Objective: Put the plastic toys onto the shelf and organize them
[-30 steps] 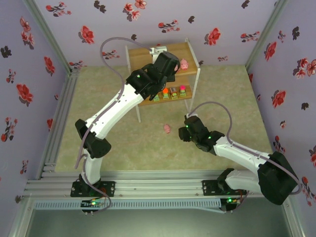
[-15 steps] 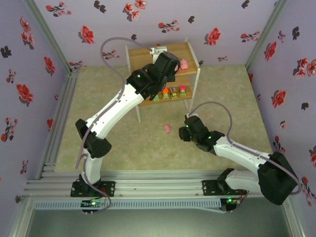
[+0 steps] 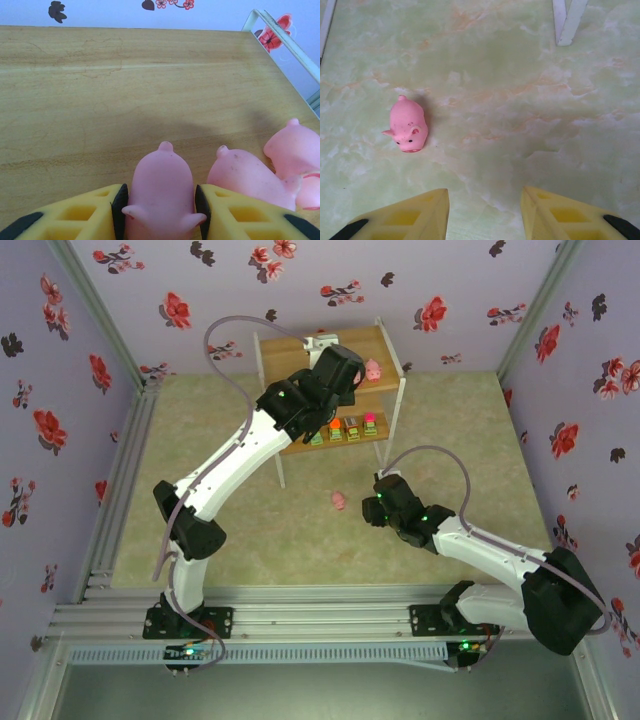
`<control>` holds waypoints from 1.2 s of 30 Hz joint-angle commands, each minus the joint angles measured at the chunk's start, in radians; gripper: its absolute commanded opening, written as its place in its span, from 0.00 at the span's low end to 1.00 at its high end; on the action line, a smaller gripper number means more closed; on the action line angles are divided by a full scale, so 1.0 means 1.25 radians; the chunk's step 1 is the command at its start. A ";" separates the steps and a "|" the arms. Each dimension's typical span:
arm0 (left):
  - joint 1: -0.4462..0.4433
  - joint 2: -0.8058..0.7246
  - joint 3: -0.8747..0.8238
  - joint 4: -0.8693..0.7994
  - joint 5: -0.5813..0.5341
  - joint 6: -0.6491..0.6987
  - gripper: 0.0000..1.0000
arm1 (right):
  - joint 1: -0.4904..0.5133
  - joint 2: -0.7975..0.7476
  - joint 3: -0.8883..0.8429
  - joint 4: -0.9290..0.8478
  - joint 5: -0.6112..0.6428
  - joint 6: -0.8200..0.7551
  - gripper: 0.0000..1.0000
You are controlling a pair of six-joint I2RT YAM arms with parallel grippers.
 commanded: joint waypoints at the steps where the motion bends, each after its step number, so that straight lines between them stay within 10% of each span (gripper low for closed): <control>1: 0.004 0.002 0.022 -0.003 0.005 -0.006 0.44 | -0.004 -0.011 -0.006 0.005 0.016 -0.003 0.42; 36: -0.019 -0.068 -0.037 0.032 -0.023 0.006 0.49 | -0.005 -0.008 -0.007 0.009 0.013 -0.002 0.48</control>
